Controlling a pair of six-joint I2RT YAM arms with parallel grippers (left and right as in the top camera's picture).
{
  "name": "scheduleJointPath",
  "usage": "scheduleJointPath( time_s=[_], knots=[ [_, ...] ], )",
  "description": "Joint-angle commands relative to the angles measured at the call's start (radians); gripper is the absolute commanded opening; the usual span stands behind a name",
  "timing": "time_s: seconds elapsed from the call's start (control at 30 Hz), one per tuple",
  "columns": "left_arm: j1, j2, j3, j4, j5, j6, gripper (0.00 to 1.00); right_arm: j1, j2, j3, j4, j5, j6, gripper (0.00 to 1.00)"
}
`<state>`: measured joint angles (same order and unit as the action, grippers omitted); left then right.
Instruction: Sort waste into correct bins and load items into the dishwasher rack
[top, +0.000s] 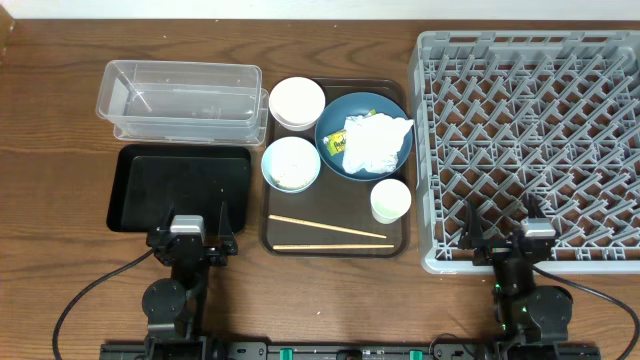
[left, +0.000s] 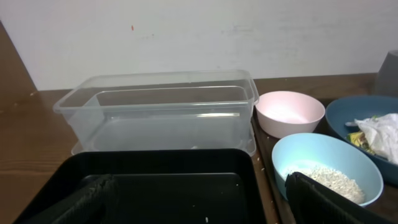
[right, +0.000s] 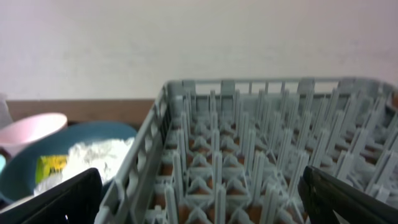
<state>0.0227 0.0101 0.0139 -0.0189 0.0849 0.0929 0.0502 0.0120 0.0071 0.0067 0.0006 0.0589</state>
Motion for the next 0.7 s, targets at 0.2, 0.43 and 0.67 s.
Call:
scheduleJointPath(
  time_s=[0.2,0.43,0.67],
  knots=[
    [0.005,-0.002,0.061,-0.038,0.043,-0.092,0.88,0.009,-0.005,-0.001,0.1,0.008,-0.012,0.99],
    [0.005,0.126,0.217,-0.067,0.043,-0.095,0.88,0.009,-0.005,0.025,0.111,-0.023,-0.035,0.99],
    [0.004,0.425,0.446,-0.111,0.058,-0.094,0.88,0.009,0.026,0.11,0.056,-0.065,-0.059,0.99]
  ],
)
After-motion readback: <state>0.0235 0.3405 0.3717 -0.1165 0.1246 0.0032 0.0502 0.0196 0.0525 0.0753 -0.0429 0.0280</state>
